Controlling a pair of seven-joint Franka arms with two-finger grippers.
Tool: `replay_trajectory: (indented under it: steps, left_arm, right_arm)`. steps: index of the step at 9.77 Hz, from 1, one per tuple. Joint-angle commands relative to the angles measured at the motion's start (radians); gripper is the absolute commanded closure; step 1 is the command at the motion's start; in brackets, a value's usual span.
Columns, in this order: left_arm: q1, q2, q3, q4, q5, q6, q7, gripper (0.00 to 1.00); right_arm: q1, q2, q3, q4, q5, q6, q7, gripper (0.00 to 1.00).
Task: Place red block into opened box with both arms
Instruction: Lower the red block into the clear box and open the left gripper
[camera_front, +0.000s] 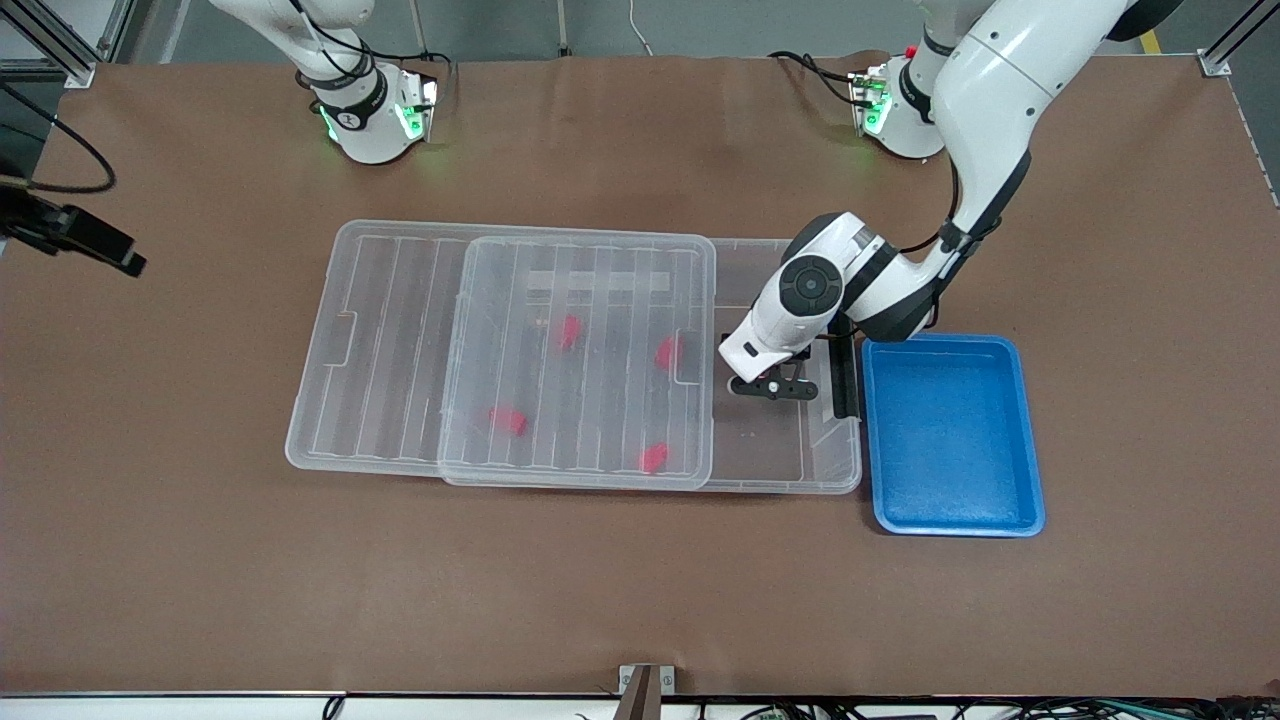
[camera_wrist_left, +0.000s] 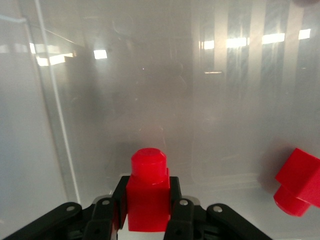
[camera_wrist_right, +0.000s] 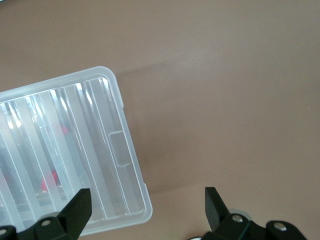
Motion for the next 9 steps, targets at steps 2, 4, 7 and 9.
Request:
replay_trajectory:
  steps: [2,4,7,9]
  left_arm:
    - [0.002,0.052,0.0,0.001,0.032,0.029,0.001,0.59]
    - [0.005,0.046,-0.002,0.006,0.032,0.029,-0.016,0.1]
    - [0.013,-0.008,-0.004,0.009,0.032,0.017,-0.014,0.0]
    - [0.016,-0.049,-0.004,0.009,0.03,0.015,-0.017,0.0]
  right_arm:
    - [-0.004,-0.005,-0.014,-0.025,0.023,-0.006,0.005,0.0]
    - [-0.001,-0.005,-0.014,-0.023,0.023,-0.006,0.005,0.0]
    - [-0.003,-0.006,-0.014,-0.023,0.023,-0.009,0.004,0.0]
    - [-0.004,-0.005,-0.014,-0.023,0.037,-0.006,-0.011,0.0]
